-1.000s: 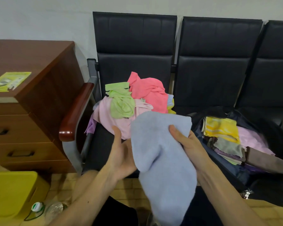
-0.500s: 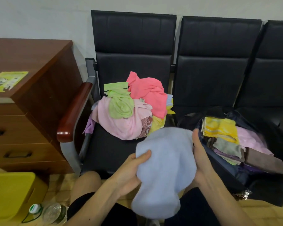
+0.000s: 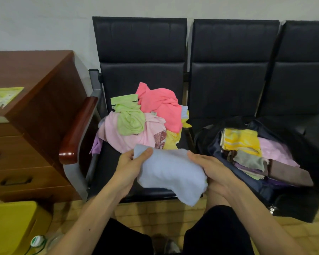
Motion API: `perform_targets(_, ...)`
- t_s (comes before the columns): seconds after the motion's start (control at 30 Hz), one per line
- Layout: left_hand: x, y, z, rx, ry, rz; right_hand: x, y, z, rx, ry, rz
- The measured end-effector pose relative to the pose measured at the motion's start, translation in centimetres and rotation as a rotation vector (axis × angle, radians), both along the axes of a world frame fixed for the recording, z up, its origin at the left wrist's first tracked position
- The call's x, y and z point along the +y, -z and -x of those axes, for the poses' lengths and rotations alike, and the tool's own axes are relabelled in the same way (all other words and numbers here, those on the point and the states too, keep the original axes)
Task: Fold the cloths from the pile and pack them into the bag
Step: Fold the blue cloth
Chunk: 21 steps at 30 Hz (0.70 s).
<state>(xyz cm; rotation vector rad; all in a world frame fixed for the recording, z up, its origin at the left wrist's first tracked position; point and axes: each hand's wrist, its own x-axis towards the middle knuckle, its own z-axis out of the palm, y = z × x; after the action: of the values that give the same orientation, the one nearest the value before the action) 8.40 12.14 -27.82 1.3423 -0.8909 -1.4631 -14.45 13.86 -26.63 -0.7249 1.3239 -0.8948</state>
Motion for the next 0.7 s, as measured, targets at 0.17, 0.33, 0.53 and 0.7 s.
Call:
perform_targets(0.17,-1.0,1.1,-1.1,-0.074,-0.109,-0.040,0.6,0.2,0.0,0.016,-0.114,0.141)
perform_targets(0.33,-1.2,-0.3,-3.2,-0.060,0.249,0.056,-0.4,-1.9,-0.2,0.276,-0.172,0.433)
perform_targets(0.53,-1.7,-2.3,-4.2,-0.361,0.277,0.235,-1.6,-3.6,-0.6,0.544,-0.256,0.604)
perform_targets(0.7,-2.1,-3.2,-4.3,-0.658,0.263,0.351,-2.5,-3.6,-0.7,0.842,-0.260,0.709)
